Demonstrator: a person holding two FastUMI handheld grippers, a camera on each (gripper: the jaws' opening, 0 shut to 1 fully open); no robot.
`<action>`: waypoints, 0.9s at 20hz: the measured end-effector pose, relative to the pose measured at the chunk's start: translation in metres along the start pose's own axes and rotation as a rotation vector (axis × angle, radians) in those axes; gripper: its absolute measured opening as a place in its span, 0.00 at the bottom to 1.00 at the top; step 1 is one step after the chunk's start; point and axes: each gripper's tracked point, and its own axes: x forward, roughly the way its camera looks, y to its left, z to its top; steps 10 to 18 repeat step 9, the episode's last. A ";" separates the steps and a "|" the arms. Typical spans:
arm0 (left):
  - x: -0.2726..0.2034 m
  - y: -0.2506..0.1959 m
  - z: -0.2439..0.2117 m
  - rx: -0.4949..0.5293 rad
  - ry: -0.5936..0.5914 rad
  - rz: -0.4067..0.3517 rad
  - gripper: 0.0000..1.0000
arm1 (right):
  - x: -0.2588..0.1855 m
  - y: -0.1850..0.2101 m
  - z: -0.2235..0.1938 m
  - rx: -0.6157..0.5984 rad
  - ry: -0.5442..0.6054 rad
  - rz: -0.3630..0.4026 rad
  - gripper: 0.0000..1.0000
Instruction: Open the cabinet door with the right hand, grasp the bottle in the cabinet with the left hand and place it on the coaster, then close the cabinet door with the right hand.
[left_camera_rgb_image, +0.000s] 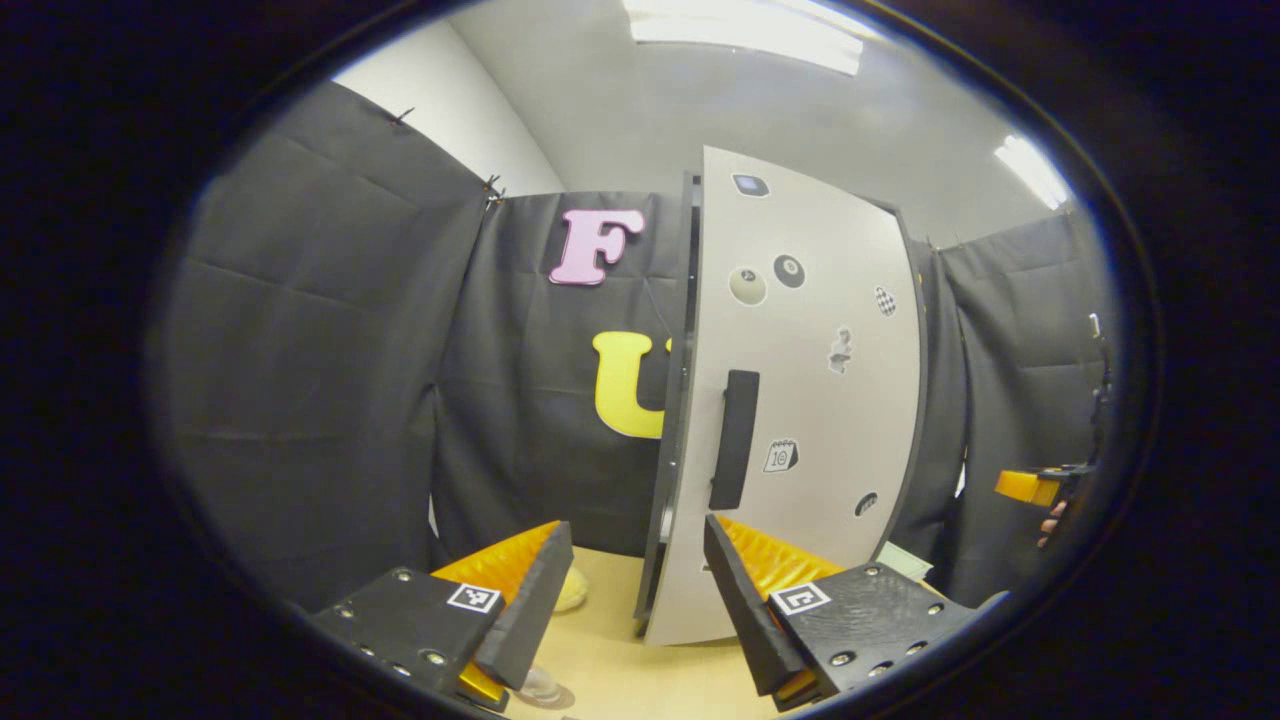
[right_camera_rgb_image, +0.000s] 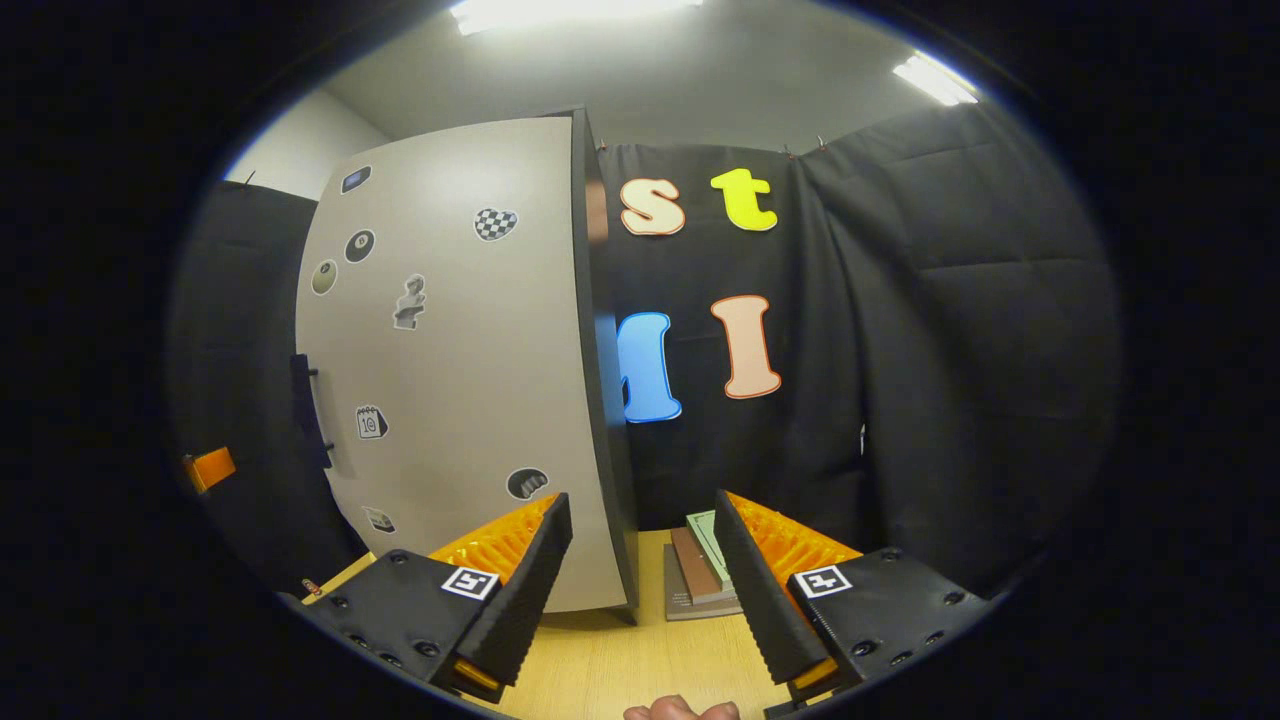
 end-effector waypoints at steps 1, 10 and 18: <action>0.001 0.002 -0.003 -0.005 0.004 -0.012 0.80 | -0.001 0.005 -0.004 -0.004 0.006 -0.008 0.97; 0.000 0.017 -0.020 0.038 0.032 -0.077 0.80 | -0.007 0.038 -0.018 0.045 0.020 -0.047 0.98; 0.000 0.017 -0.020 0.038 0.032 -0.077 0.80 | -0.007 0.038 -0.018 0.045 0.020 -0.047 0.98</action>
